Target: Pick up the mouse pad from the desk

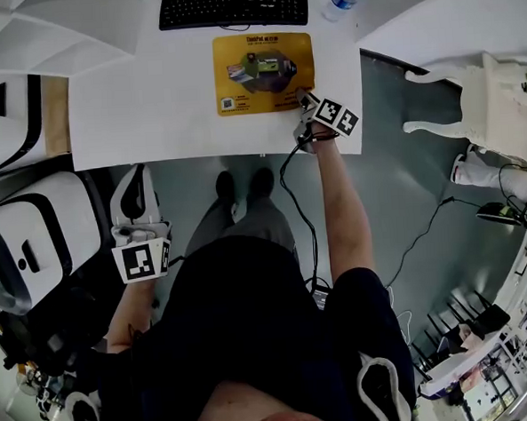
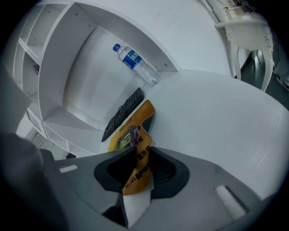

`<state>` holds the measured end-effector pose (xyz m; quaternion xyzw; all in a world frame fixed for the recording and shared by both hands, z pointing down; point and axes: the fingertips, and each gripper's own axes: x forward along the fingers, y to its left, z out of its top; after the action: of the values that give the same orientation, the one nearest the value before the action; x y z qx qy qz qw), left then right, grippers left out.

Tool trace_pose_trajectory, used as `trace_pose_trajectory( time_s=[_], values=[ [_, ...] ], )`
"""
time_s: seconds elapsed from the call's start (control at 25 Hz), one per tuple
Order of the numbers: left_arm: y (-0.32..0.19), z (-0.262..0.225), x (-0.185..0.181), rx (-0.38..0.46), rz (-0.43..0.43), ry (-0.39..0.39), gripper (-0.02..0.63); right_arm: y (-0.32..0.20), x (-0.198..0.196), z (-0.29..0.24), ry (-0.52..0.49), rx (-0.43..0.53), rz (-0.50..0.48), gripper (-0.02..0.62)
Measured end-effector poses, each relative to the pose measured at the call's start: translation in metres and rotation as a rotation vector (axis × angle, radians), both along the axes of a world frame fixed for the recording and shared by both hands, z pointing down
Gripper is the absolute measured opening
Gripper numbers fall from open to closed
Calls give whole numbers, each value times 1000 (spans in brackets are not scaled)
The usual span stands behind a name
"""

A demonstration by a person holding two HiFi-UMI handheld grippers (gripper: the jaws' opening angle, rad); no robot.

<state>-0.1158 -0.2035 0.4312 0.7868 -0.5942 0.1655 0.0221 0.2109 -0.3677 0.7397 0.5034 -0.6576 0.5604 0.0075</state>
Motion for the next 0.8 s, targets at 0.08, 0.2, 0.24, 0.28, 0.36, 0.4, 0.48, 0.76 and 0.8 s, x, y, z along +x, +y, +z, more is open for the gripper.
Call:
trace_pose_trajectory(
  time_s=[0.08, 0.2, 0.24, 0.28, 0.36, 0.4, 0.48, 0.76, 0.8],
  values=[
    [0, 1, 1, -1, 2, 1, 0, 0, -1, 1, 23, -4, -9, 63],
    [0, 1, 1, -3, 4, -1, 0, 1, -3, -2, 49, 17, -20, 29],
    [0, 1, 1, -2, 5, -1, 0, 0, -4, -5, 59, 34, -29, 23],
    [0, 1, 1, -2, 5, 0, 0, -1, -6, -10, 73, 54, -41, 21],
    [0, 1, 0, -2, 3, 3, 0, -3, -9, -20, 107, 96, -72, 20],
    [1, 1, 0, -1, 2, 4, 0, -4, -11, -25, 123, 116, -88, 20],
    [1, 1, 0, 1, 3, 7, 0, -4, -15, -37, 141, 150, -110, 20],
    [4, -3, -1, 16, 1, 12, 0, -9, -34, -90, 160, 291, -169, 18],
    [4, -3, -1, 18, 0, 13, 0, -10, -38, -99, 176, 317, -184, 18]
  ],
)
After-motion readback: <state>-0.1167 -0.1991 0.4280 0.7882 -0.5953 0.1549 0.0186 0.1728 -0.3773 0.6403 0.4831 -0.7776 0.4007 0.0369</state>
